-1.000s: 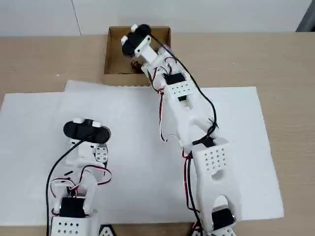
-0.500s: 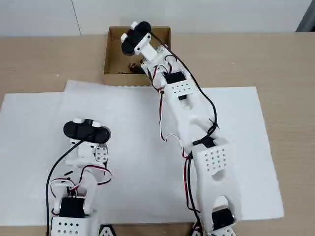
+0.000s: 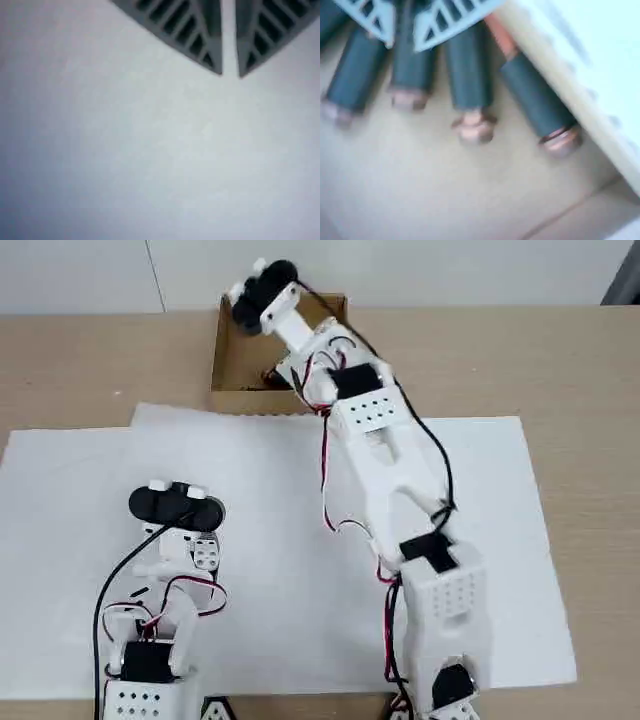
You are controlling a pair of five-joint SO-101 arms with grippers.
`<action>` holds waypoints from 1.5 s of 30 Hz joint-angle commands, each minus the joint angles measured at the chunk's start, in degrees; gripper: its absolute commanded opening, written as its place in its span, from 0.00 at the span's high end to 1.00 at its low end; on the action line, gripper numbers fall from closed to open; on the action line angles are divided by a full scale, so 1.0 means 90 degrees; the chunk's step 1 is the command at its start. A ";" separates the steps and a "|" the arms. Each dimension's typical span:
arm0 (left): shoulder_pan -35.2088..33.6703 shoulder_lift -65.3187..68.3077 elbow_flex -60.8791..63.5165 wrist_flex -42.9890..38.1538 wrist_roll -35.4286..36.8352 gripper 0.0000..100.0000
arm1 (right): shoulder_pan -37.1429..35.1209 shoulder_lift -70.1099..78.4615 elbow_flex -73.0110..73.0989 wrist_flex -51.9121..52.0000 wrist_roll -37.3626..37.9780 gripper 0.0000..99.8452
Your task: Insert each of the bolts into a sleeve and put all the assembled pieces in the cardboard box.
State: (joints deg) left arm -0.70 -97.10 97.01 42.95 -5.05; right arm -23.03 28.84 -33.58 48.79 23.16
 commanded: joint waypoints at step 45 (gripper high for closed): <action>0.0010 -0.0068 -0.0034 0.0029 -0.0010 0.99 | 0.1265 -0.8884 0.4151 0.4518 -0.2764 1.00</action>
State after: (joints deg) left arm -0.70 -97.10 97.01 42.95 -5.05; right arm -15.03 -42.37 -7.12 93.10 -1.45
